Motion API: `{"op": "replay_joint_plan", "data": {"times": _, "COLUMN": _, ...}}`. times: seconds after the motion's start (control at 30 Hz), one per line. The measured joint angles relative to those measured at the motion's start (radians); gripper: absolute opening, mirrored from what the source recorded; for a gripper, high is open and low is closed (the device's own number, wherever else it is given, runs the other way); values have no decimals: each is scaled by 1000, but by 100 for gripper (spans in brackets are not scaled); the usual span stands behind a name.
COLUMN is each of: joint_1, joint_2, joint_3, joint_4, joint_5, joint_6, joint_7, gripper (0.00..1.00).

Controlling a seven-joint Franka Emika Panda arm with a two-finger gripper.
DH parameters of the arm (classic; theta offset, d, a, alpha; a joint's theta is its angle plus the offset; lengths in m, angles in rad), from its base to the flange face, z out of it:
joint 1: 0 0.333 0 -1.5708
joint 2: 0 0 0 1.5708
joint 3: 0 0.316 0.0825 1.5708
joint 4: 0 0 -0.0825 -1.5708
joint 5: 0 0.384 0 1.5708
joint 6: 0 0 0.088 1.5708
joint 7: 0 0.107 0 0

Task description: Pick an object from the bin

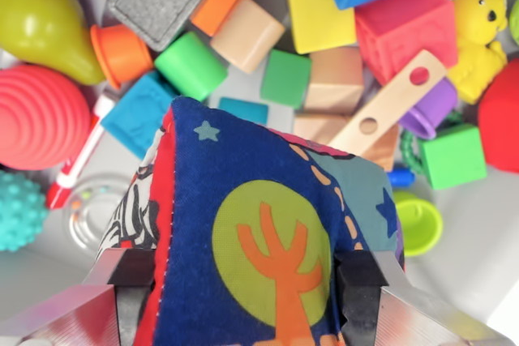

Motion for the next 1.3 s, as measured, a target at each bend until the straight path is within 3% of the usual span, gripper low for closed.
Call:
{"op": "replay_joint_plan", "data": {"times": 0.77, "joint_1": 0, "joint_2": -78, "joint_3": 0, "joint_4": 126, "joint_5": -2, "joint_6": -204, "joint_7": 2, "gripper": 0}}
{"op": "replay_joint_plan", "data": {"times": 1.3, "joint_1": 0, "joint_2": -93, "joint_3": 0, "joint_4": 179, "joint_5": -2, "joint_6": -272, "joint_7": 3, "gripper": 0}}
